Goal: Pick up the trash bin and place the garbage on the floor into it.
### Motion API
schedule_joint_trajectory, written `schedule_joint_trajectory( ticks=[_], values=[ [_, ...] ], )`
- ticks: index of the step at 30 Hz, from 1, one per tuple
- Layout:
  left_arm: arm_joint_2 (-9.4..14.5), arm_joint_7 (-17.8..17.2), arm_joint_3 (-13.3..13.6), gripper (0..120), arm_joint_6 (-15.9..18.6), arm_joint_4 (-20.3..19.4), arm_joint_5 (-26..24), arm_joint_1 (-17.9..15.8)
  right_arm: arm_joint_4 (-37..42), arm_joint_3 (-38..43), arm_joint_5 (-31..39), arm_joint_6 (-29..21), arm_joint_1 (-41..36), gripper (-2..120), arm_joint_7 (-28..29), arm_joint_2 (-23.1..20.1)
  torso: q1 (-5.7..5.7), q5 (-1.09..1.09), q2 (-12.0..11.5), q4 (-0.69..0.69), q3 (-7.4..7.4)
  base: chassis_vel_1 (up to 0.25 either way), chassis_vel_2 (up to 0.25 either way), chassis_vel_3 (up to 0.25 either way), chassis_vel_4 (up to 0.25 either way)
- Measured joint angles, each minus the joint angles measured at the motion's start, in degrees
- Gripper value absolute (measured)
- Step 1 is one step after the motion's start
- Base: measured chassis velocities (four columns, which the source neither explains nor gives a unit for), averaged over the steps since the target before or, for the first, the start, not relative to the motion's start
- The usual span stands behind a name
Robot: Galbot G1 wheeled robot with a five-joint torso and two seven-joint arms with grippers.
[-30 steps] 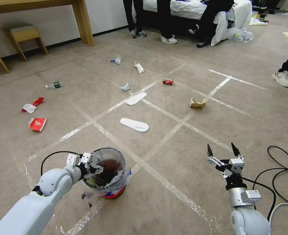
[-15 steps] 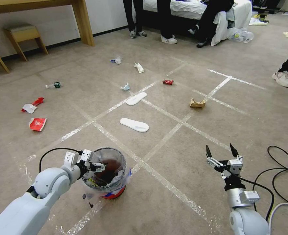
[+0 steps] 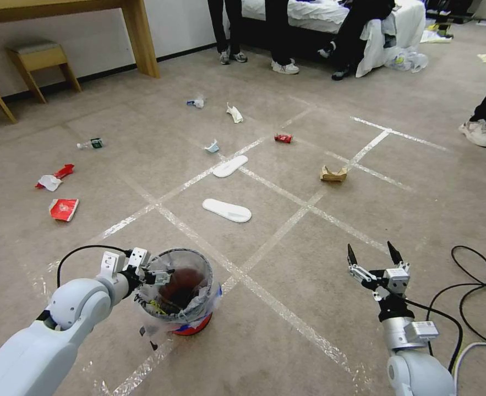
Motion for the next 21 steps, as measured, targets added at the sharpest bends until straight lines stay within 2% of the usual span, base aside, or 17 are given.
schedule_joint_trajectory(
  ticks=[9, 11, 21],
  values=[
    [-0.91, 0.85, 1.25, 100, -0.59, 4.45, 2.16, -2.29, -0.14, 0.13, 0.10, 0.04, 0.02, 100, -0.03, -0.18, 0.00, 0.00, 0.00, 0.00, 0.00, 0.000, 0.000, 0.000, 0.000],
    [-1.78, 1.30, 1.82, 100, -0.86, 6.48, 3.10, -2.99, -0.35, -0.08, 0.11, 0.02, 0.29, 100, -0.03, -0.20, 0.00, 0.01, 0.00, 0.00, 0.00, 0.000, 0.000, 0.000, 0.000],
    [-4.97, 3.00, 3.06, 100, -1.65, 10.53, 6.21, -4.36, -0.99, -0.05, 0.06, -0.02, 0.45, 100, -0.03, -0.07, 0.00, 0.02, 0.00, 0.00, 0.00, 0.000, 0.000, 0.000, 0.000]
  ],
)
